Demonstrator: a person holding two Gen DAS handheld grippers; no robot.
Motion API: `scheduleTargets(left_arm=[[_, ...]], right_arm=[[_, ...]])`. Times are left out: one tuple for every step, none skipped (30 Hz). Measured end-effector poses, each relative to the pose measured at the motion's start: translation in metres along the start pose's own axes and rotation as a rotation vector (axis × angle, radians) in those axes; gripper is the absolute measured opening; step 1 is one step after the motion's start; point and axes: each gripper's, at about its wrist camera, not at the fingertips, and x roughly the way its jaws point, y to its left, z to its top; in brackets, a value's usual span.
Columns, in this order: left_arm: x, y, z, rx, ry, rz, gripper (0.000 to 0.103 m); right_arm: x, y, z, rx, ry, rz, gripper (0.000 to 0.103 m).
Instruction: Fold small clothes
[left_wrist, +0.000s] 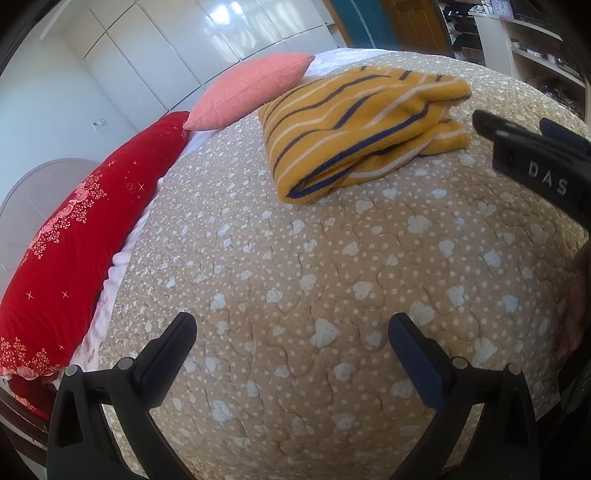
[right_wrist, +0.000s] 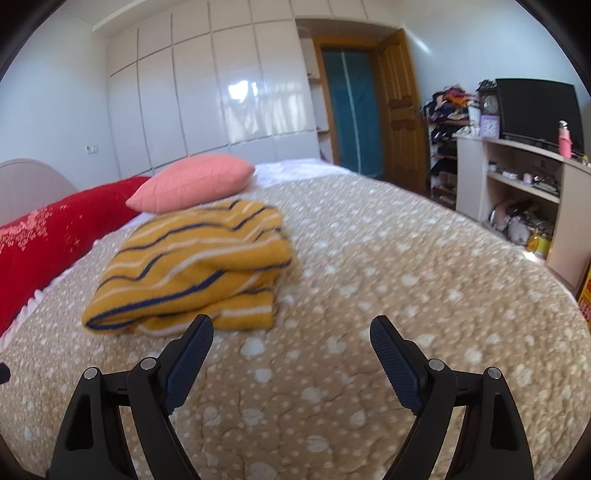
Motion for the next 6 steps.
scheduleTargets(left_arm=[[0.0003,0.0002,-0.0003,-0.003,0.000,-0.006,0.103],[0.0001,0.0009,-0.0009,-0.007,-0.003,-0.019,0.103],[-0.0005,0.0008,-0.0013,-0.008,-0.006,-0.027,0.103],[-0.0008,0.0006,-0.0014,-0.008,-0.009,-0.030,0.103],[-0.0016,0.0005,-0.0016,-0.007,-0.014,-0.030,0.103],[-0.0021,-0.0002,-0.0015,-0.007,-0.017,-0.031,0.103]], right_arm=[[-0.0002,-0.0010,0.0012,0.000,-0.003,-0.007,0.090],[0.0007,-0.0024,0.0018,0.002,0.001,-0.012,0.090],[0.0026,-0.0034,0.0026,0.006,0.010,-0.012,0.090],[0.0043,-0.0049,0.0023,0.012,0.020,-0.011,0.090],[0.0059,-0.0062,0.0020,0.016,0.031,-0.009,0.090],[0.0075,-0.0058,0.0025,0.016,0.035,-0.008,0.090]])
